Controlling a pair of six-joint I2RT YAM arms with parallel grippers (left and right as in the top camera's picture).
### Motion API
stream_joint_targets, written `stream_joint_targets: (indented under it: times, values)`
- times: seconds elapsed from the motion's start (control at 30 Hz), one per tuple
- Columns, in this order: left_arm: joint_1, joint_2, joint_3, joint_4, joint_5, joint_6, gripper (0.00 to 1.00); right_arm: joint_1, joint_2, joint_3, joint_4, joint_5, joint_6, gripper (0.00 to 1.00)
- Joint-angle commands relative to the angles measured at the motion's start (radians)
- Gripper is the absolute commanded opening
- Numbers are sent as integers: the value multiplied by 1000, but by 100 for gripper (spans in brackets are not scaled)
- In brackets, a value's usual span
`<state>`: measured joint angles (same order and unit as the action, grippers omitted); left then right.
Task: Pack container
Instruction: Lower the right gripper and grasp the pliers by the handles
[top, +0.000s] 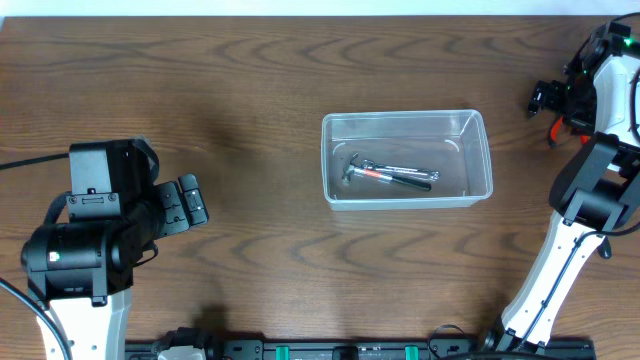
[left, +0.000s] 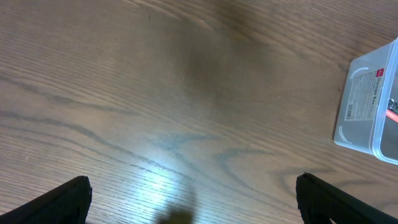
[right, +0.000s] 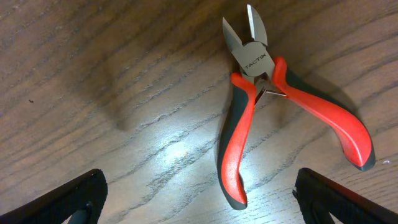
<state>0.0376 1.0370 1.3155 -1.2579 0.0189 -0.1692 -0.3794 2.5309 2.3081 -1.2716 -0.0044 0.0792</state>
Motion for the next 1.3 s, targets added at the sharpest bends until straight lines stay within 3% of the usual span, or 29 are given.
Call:
stream_joint_targets:
  times: [0.0,0.77,0.87,0.97,1.27]
  values:
    - [3,1,14,-6,-4,-13,98,-6,22,-8,-2,5,17,99]
    - [3,1,14,-21,-4,-13,98,-6,57,-8,38,21,-29,98]
    - [3,1,14,-21,-4,-13,98,-7,57,-8,37,40,-29,94]
    - [3,1,14,-21,-4,-13,98,-7,57,-8,34,56,-28,80]
    - [3,1,14,-21,-4,-13,98,-7,56,-8,26,61,-28,53]
